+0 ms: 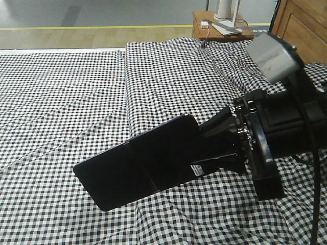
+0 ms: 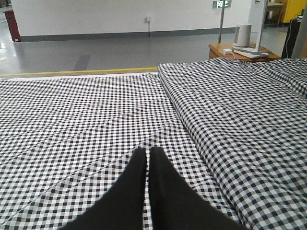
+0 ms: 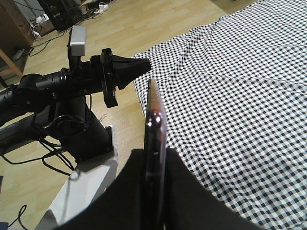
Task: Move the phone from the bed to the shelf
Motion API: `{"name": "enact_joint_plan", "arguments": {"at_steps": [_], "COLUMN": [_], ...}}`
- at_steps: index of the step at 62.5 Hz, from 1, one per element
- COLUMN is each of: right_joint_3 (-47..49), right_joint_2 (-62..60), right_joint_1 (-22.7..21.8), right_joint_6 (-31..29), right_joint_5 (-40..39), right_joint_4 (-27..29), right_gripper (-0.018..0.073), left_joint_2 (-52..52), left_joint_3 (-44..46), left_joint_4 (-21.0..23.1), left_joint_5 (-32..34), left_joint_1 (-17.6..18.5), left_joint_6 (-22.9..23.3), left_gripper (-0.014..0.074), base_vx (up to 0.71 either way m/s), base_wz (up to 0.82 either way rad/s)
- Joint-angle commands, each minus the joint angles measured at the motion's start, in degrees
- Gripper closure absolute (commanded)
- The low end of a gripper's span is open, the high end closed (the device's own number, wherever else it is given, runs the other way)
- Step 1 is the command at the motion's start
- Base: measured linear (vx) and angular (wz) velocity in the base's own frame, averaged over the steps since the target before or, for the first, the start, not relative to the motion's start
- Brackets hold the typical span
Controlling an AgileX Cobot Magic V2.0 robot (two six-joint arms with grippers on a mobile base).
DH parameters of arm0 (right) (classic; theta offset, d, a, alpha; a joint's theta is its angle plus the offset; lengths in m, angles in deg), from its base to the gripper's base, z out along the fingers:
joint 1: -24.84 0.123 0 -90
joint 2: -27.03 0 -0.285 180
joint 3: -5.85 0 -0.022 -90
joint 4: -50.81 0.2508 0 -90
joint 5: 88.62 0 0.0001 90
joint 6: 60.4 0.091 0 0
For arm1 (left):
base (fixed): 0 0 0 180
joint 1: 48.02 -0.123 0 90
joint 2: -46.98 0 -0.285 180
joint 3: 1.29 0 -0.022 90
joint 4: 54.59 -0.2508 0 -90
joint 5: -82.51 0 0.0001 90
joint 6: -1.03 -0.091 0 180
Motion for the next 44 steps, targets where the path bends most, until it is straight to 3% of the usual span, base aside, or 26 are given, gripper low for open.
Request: {"name": "enact_joint_plan", "arguments": {"at_steps": [1,44], "right_joint_3": [1.3,1.3], "right_joint_2": [-1.5,-1.5], "right_joint_1": [-0.1,-0.1], "right_joint_6": [0.0,0.0], "right_joint_5": [4.1,4.0], "right_joint_4": [5.5,5.5], "right_gripper": [0.0564,0.0564], "left_joint_2": [-0.3,-0.3], "left_joint_3": [0.0,0.0], "left_joint_4": [0.3,0.3], "left_joint_5": [3.9,3.9], "left_joint_1": [0.2,0.2], "left_joint_6": [0.2,0.2], "left_gripper": [0.0596,0.0596], "base_vx": [0.0,0.0], "base_wz": [0.0,0.0]}}
